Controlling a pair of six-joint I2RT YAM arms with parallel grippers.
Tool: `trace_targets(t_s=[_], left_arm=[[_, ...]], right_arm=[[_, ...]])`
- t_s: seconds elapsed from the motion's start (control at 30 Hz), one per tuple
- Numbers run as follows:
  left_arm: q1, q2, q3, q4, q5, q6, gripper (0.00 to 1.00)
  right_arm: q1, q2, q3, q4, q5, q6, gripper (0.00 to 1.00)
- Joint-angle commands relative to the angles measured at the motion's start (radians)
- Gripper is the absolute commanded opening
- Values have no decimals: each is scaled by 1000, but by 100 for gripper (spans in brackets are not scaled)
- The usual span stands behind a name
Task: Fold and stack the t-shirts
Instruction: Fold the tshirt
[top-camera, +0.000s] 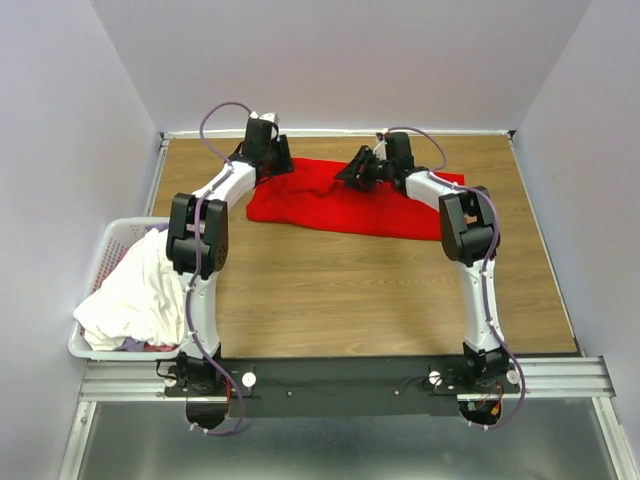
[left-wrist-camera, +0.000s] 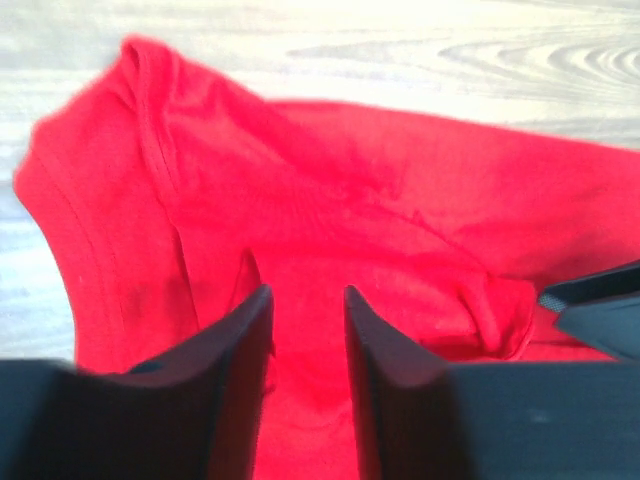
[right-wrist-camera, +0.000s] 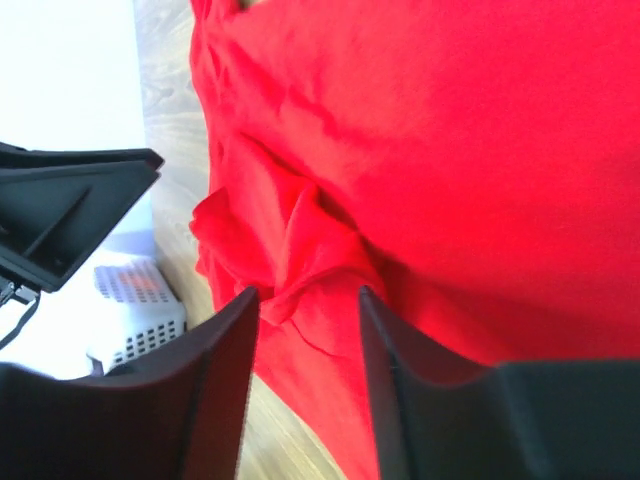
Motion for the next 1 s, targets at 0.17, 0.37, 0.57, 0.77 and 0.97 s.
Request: trace_targets(t_s=[0.17,0.37,0.57,0.77,0.97], left_arm=[[20,-150,-83,71,1,-9,77],[27,-318,-305,26,-158,-61,77],[40,-361,-470,20,-200,-73,76],[63,-335,-499,0,-243,-98,73],[85,-315,-504,-20,-272,-101,73]], right_arm=[[-95,-196,-106,-117,81,-141,58],[-209,-429,-399,-171,165,-224,59],[-337,-557,-579,-174,167,-238,59],[-433,-590,-688,-174,152,-191,58],[-446,-607,-736,-173,178,-177,57]])
